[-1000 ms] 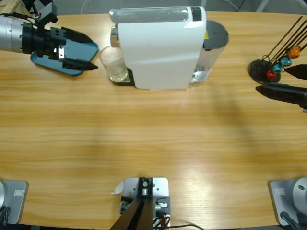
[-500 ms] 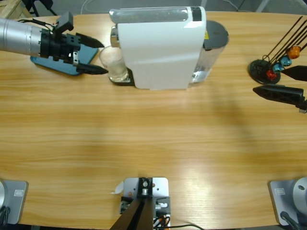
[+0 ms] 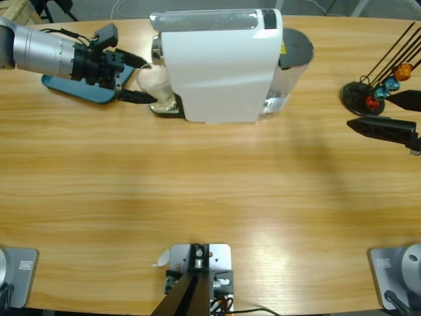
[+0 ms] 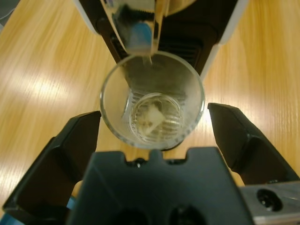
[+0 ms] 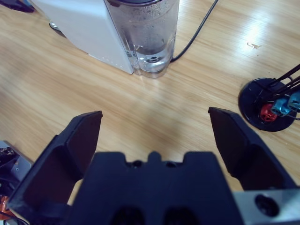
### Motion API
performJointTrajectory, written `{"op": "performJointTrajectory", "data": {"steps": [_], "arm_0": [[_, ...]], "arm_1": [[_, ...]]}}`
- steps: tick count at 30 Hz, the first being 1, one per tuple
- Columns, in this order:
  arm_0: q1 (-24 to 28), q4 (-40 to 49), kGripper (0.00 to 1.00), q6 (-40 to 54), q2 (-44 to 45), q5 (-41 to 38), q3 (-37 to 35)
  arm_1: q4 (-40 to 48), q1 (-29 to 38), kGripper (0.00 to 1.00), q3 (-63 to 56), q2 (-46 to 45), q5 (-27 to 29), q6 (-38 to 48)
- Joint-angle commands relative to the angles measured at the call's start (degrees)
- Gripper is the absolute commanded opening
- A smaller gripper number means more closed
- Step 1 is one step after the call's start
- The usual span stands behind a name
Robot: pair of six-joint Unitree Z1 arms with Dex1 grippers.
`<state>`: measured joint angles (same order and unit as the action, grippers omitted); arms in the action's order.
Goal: Pour coffee
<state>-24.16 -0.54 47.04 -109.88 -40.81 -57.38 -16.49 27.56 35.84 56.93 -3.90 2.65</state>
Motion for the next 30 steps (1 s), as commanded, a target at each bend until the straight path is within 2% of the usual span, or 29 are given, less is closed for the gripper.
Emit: {"op": "performJointTrajectory", "data": {"steps": [1, 12, 13, 18, 19, 21, 25, 30], "arm_0": [[-1.0, -0.6, 1.0, -2.1, -4.3, 2.6, -1.8], [-2.0, -0.6, 1.0, -2.9, -5.2, 4.0, -3.0], [-2.0, -0.6, 0.972, -2.9, -5.2, 4.0, -3.0], [-2.0, -0.9, 0.293, -2.9, -5.2, 2.9, -2.9], [-2.0, -0.9, 0.224, -2.9, -5.2, 2.9, -3.0], [-2.0, -0.8, 0.0, -2.9, -5.2, 3.0, -2.8], [-1.9, -0.8, 0.0, -2.8, -4.6, 3.7, -1.6], [1.4, -0.8, 0.0, -0.5, -3.3, 1.8, -1.3]], "arm_1": [[0.2, 0.5, 1.0, -1.3, 1.1, 0.2, 0.4], [0.3, 0.5, 1.0, -1.3, 1.3, 0.2, 0.4], [0.3, 0.5, 1.0, -1.3, 1.3, 0.2, 0.4], [0.3, 0.5, 1.0, -1.3, 1.3, 0.3, 0.4], [0.3, 0.5, 1.0, -1.3, 1.3, 0.3, 0.4], [0.3, 0.5, 1.0, -1.3, 1.3, 0.3, 0.4], [0.3, 0.5, 1.0, -1.3, 1.3, 0.4, 0.4], [0.3, 0.5, 1.0, -1.3, 1.3, 0.4, 0.4]]}}
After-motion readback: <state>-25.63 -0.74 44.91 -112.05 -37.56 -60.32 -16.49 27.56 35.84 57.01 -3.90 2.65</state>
